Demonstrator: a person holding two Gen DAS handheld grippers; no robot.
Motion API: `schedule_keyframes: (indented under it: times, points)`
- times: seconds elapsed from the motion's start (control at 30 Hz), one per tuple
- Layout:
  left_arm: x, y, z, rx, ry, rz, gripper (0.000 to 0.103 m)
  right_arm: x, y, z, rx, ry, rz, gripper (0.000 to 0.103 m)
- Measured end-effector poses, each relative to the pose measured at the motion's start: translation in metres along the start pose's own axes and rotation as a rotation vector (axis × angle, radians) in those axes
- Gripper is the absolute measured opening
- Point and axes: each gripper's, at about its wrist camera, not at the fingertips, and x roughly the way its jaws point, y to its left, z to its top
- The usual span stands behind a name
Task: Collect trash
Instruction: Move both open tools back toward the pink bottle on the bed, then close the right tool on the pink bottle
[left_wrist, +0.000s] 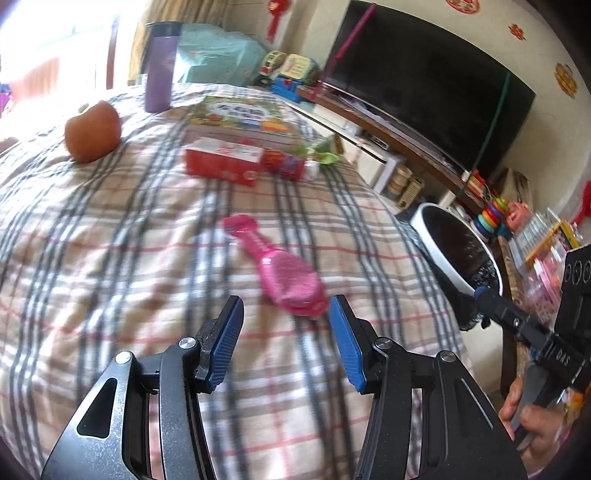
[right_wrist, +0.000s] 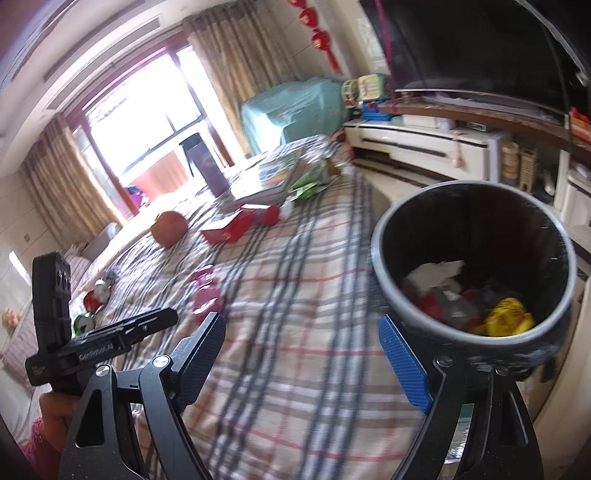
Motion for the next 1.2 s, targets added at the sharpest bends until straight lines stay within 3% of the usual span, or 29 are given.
schedule_keyframes:
  times: [0.27, 0.4, 0.83, 1.03, 1.1, 1.2]
  points:
    - [-0.007, 0.041, 0.001, -0.060, -0.010, 0.052, 0.051, 0.031, 0.040, -0.002, -0.093, 0.044, 0.033, 0.087]
    - [-0.008, 0.057, 0.002, -0.076, -0.010, 0.082, 0.051, 0.051, 0.054, -0.005, -0.119, 0.111, 0.043, 0.087]
    - [-0.003, 0.087, 0.010, -0.103, -0.004, 0.126, 0.054, 0.095, 0.092, 0.000, -0.258, 0.140, 0.053, 0.082]
    - [0.003, 0.089, 0.015, -0.106, 0.000, 0.139, 0.054, 0.125, 0.097, 0.002, -0.309, 0.227, 0.038, 0.060]
    - [0.006, 0.088, 0.017, -0.106, 0.003, 0.140, 0.055, 0.126, 0.098, 0.002, -0.320, 0.227, 0.029, 0.037]
    - [0.014, 0.082, 0.024, -0.098, 0.010, 0.135, 0.055, 0.121, 0.088, 0.004, -0.278, 0.212, 0.046, 0.037]
